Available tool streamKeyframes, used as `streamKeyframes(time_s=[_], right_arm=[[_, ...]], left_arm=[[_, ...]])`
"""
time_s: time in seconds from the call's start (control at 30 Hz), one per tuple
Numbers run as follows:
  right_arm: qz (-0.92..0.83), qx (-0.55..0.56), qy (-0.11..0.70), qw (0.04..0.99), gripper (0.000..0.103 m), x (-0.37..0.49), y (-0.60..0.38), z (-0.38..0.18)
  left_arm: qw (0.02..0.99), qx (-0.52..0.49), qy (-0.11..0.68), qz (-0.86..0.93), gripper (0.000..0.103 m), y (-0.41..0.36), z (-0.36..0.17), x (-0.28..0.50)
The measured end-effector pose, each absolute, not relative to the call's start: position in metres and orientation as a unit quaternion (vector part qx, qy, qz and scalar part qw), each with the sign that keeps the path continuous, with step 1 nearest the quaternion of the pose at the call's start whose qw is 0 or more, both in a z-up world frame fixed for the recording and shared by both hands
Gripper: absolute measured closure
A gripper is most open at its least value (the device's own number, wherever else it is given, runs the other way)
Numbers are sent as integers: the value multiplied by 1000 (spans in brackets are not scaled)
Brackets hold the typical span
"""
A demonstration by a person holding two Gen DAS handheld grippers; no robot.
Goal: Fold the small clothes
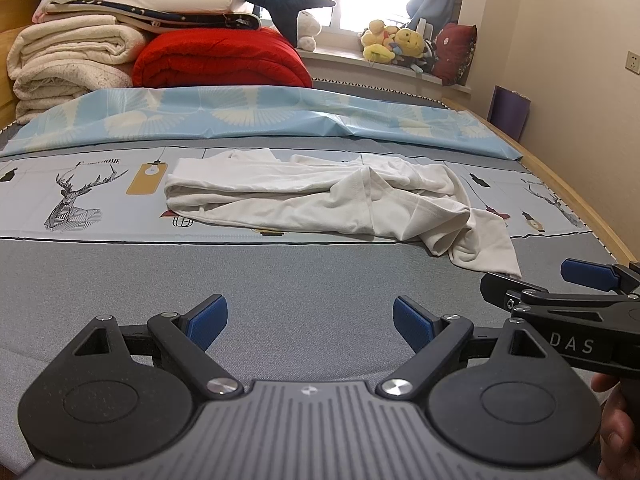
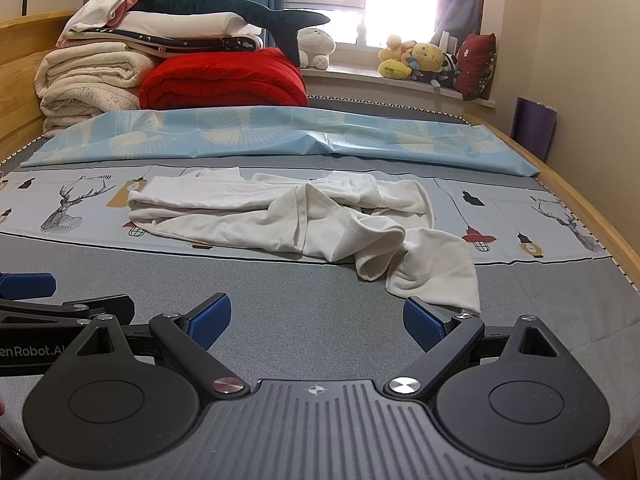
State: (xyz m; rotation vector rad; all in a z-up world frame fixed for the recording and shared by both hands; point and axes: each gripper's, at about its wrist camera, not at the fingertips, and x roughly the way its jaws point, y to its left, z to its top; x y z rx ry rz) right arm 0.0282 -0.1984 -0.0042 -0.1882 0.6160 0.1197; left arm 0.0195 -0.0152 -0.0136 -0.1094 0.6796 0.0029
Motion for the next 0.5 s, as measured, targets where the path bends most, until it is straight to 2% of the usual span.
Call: streamKeyframes(time_s=[0.5], right_arm=[[63,-79,297,949,10,30,-202,-1]], left_arm=[[947,-28,321,3,10,-19,-16,14]])
